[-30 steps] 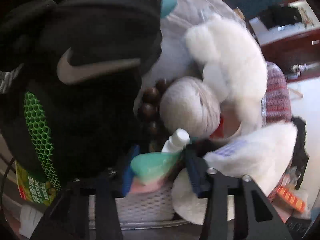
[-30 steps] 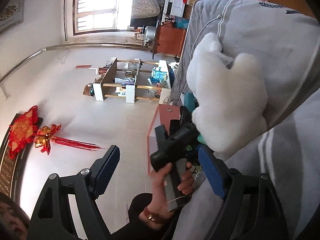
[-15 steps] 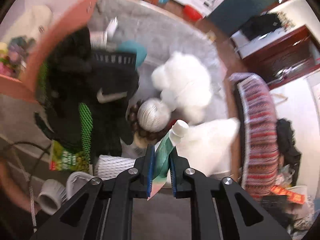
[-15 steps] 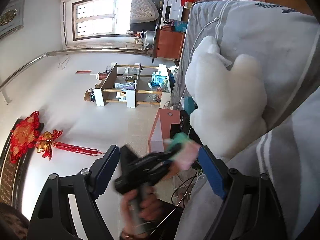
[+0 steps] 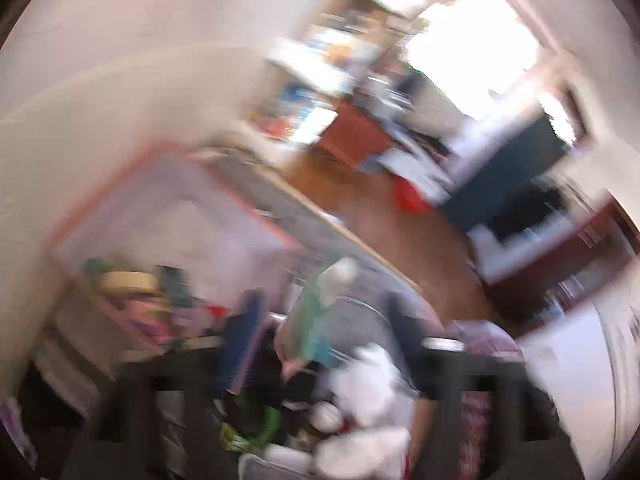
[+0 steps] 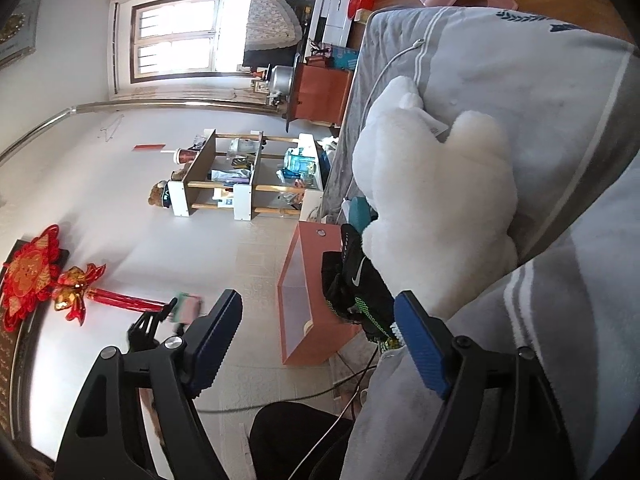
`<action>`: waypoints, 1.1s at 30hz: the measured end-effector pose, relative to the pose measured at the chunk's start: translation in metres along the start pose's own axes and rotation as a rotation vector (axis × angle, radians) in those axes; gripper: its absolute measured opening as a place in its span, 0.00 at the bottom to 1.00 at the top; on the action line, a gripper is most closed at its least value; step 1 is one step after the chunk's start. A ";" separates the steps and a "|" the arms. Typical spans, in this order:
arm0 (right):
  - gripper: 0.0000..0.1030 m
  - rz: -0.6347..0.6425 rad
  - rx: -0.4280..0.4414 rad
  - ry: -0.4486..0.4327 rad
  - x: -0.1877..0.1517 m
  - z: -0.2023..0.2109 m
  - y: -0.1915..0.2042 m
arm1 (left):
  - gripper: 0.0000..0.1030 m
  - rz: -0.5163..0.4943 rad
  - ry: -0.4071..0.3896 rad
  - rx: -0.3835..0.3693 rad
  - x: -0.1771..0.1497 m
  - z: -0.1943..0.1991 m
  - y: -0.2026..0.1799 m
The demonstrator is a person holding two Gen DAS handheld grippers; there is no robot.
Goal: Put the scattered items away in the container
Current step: 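Drop the pastel bottle into the pink box from the left gripper, then grasp the black Nike sock with the left gripper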
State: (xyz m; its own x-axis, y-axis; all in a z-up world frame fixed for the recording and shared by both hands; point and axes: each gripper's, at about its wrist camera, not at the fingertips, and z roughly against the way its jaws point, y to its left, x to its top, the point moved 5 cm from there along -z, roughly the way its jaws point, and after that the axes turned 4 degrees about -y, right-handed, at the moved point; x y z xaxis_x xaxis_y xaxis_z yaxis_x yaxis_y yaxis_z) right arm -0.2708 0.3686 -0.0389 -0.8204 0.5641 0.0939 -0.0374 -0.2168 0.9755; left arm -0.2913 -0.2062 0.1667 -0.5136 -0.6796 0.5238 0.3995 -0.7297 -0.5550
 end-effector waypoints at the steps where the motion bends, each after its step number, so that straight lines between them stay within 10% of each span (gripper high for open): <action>1: 0.76 0.000 -0.002 0.000 0.000 0.000 0.000 | 0.81 0.047 -0.020 0.048 0.006 0.004 0.017; 6: 0.76 0.004 -0.017 0.004 -0.001 0.000 0.000 | 0.87 0.161 0.055 0.058 -0.030 0.001 0.059; 18: 0.76 0.010 -0.024 0.008 -0.004 -0.002 0.001 | 0.87 -0.127 0.441 0.108 -0.286 -0.123 -0.002; 25: 0.76 0.014 -0.036 0.013 -0.002 -0.004 0.000 | 0.87 -0.193 0.447 0.309 -0.315 -0.198 0.020; 31: 0.76 -0.002 -0.295 0.052 0.008 -0.032 -0.020 | 0.87 -0.280 0.441 0.371 -0.324 -0.246 0.019; 33: 0.84 0.002 -0.354 0.041 0.017 -0.042 -0.026 | 0.50 -0.379 0.427 0.369 -0.327 -0.252 0.008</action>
State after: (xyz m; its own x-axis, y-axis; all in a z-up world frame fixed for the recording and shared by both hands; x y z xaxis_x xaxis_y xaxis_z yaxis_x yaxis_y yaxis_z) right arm -0.3080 0.3503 -0.0712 -0.8424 0.5328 0.0803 -0.2258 -0.4844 0.8452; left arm -0.3115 0.0298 -0.1722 -0.8940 -0.3371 0.2953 0.3263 -0.9413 -0.0867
